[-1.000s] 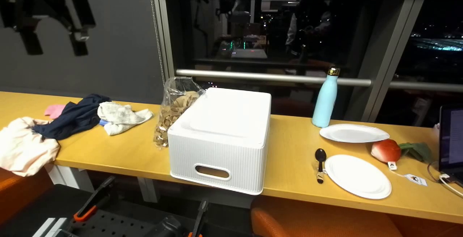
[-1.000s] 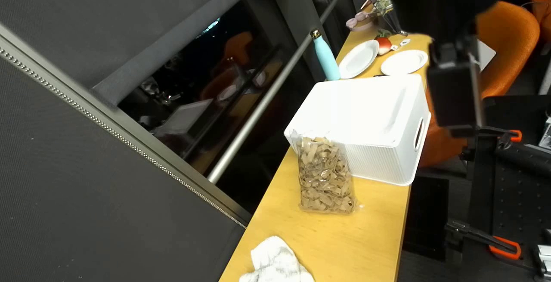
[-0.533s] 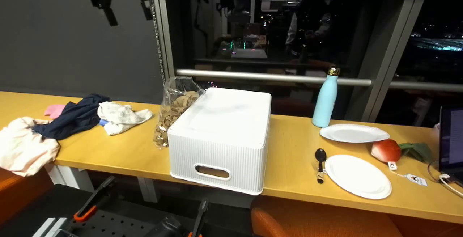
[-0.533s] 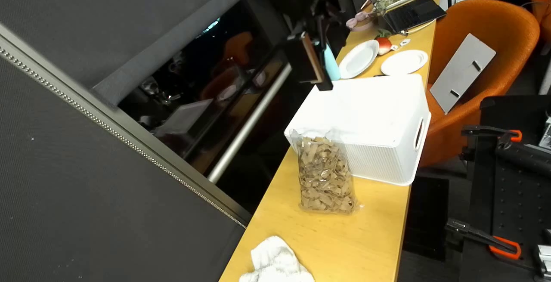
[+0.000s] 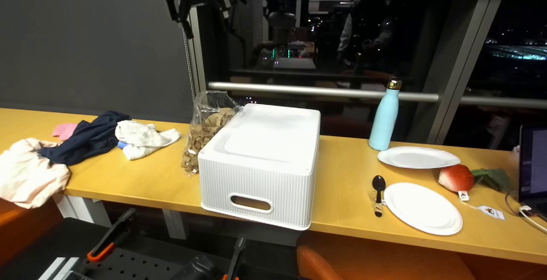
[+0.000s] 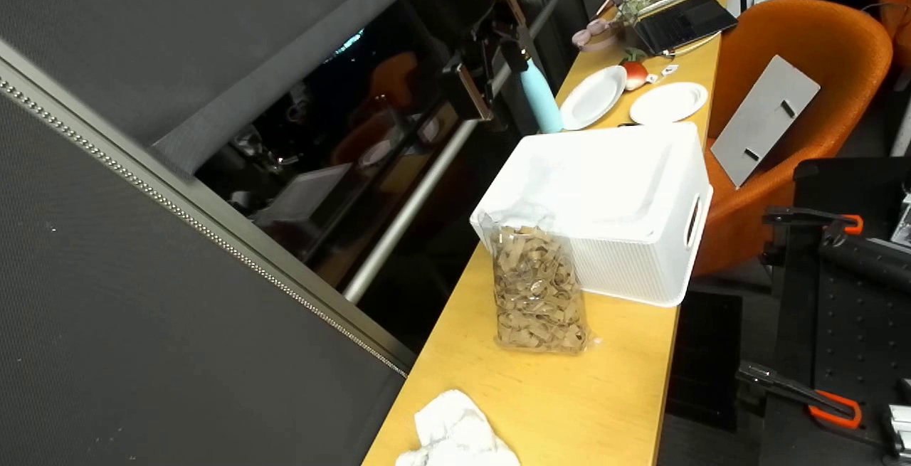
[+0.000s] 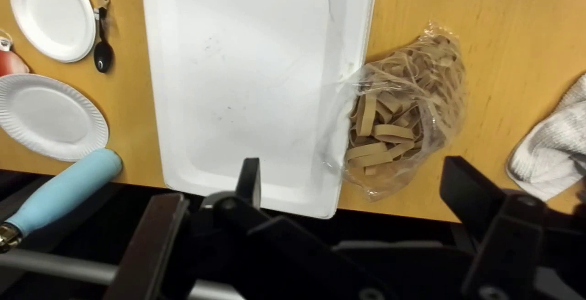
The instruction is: Put some of the contents of the plastic bag onto the white basket
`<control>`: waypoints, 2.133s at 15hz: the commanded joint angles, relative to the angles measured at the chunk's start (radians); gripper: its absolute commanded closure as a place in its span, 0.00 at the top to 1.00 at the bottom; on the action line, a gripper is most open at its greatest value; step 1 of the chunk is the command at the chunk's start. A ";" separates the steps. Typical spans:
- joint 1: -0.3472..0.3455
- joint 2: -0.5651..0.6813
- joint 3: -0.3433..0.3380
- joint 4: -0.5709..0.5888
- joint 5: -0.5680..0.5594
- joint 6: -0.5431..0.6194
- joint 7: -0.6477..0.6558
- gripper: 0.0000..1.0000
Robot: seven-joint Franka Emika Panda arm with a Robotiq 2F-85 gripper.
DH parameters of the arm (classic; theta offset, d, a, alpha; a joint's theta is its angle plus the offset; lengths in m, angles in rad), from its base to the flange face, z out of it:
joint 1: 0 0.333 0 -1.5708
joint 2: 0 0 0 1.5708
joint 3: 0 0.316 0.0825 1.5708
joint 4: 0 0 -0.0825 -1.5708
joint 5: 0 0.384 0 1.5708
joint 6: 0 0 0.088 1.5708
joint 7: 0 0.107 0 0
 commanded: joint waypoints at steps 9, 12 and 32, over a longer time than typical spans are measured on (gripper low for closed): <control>0.017 0.367 -0.053 0.311 -0.012 -0.065 -0.109 1.00; 0.033 0.397 -0.052 0.293 -0.005 -0.075 -0.114 1.00; 0.088 0.633 -0.078 0.540 -0.035 -0.203 -0.118 1.00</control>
